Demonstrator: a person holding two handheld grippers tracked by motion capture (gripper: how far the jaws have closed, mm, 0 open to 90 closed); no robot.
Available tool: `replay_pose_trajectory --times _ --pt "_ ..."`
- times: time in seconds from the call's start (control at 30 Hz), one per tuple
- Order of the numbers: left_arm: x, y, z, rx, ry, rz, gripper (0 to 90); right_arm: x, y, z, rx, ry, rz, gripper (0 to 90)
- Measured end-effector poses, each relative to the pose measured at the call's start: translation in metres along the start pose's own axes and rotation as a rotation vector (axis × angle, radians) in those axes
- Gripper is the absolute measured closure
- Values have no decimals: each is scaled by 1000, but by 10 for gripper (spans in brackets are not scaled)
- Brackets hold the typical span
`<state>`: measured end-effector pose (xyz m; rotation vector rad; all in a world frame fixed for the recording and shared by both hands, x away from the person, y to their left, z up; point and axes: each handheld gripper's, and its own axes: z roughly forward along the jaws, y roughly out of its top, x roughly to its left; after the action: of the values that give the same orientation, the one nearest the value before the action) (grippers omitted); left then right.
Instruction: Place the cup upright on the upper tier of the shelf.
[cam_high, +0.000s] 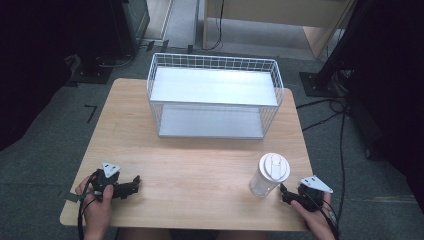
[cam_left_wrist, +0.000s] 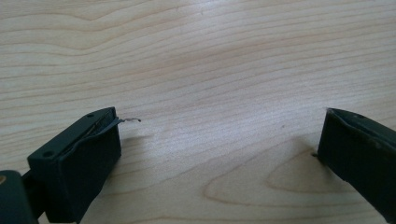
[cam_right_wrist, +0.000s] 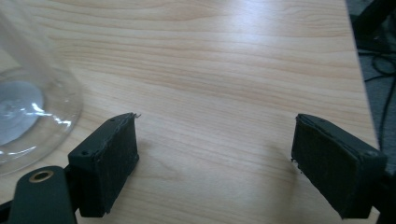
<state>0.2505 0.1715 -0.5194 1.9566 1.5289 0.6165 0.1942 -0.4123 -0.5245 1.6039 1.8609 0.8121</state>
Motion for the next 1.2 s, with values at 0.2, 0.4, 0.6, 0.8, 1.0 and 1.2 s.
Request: replay_pose_trajectory --times 0.2,0.4,0.6,0.8,1.0,1.2 --pt "0 0 0 0 0 -1 0 1 -1 -1 6 47 -9 149" --pt "0 0 0 0 0 -1 0 9 -2 -2 13 127 -52 149" --pt "0 0 0 0 0 -1 0 19 -5 -5 11 209 -128 155" --pt "-1 1 1 -1 7 -7 0 32 -5 -7 15 278 -200 150" --pt "-1 1 1 -1 7 -7 0 46 1 -10 -30 319 -210 149" --pt "-1 1 1 -1 7 -7 0 54 11 -16 -105 341 -168 149"
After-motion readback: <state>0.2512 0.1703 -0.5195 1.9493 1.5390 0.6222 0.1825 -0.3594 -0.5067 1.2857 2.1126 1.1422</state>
